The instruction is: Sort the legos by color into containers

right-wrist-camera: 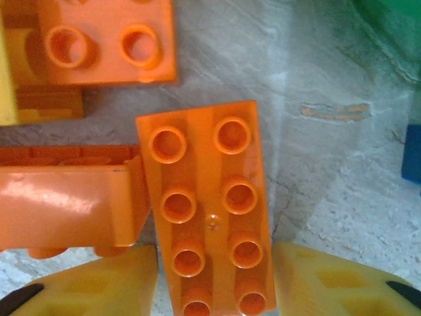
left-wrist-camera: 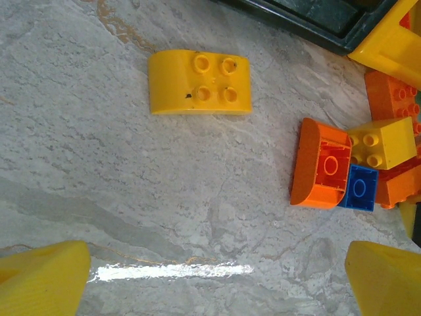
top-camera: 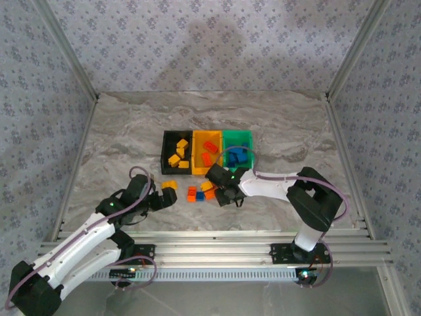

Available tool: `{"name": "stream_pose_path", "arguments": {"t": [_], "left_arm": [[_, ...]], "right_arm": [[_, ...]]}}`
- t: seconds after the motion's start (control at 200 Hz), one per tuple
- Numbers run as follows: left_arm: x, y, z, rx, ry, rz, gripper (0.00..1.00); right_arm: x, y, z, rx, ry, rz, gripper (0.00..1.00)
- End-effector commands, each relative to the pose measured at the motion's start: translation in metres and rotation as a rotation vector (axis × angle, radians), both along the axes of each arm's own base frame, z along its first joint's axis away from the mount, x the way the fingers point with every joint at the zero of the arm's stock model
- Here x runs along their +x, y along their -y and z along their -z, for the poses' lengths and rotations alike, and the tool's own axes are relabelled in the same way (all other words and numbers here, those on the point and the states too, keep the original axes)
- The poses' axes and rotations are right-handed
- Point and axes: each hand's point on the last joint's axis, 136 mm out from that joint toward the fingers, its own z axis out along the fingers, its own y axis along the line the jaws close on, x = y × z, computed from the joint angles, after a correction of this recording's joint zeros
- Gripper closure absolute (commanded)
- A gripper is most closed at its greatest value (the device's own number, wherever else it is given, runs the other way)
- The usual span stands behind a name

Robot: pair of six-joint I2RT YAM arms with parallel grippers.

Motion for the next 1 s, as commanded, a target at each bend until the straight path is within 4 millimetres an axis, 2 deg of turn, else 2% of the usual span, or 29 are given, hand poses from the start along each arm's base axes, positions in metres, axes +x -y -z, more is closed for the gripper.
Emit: {"name": "stream_pose_path", "arguments": {"t": [0.0, 0.115, 0.345, 0.45, 0.56, 0.66, 0.76, 0.775, 0.785, 0.815, 0.994], "left_arm": [[0.002, 0.003, -0.007, -0.032, 0.011, -0.001, 0.01], [0.002, 0.005, -0.007, -0.038, 0.011, 0.002, 0.00], [0.003, 0.006, -0.007, -0.045, 0.015, 0.003, 0.00], [0.003, 0.007, -0.007, -0.049, 0.018, 0.004, 0.01], [0.005, 0.007, -0.006, -0.051, 0.022, 0.004, 0.00], [0.005, 0.008, -0.006, -0.048, 0.023, 0.006, 0.01], [0.005, 0.008, -0.007, -0.050, 0.023, 0.008, 0.00], [0.005, 0.008, -0.007, -0.050, 0.022, 0.007, 0.01], [0.005, 0.008, -0.008, -0.050, 0.022, 0.007, 0.00], [0.005, 0.008, -0.008, -0.048, 0.021, 0.008, 0.01], [0.003, 0.007, -0.008, -0.040, 0.014, 0.018, 0.00]], "right_arm": [[0.001, -0.001, 0.001, -0.002, 0.005, -0.011, 0.55], [-0.007, 0.000, -0.003, 0.029, 0.001, -0.018, 0.63], [-0.038, 0.018, -0.026, 0.072, -0.005, 0.010, 0.68], [-0.046, 0.018, -0.049, 0.121, 0.012, 0.003, 0.68], [-0.043, 0.000, -0.085, 0.211, 0.031, -0.029, 0.67], [-0.018, -0.023, -0.112, 0.259, 0.068, -0.057, 0.66], [0.015, -0.042, -0.121, 0.271, 0.091, -0.051, 0.67], [0.018, -0.042, -0.117, 0.260, 0.086, -0.047, 0.67], [0.025, -0.047, -0.124, 0.274, 0.102, -0.043, 0.67], [0.037, -0.051, -0.127, 0.278, 0.112, -0.030, 0.66], [0.101, -0.060, -0.102, 0.265, 0.094, 0.071, 0.65]]}}
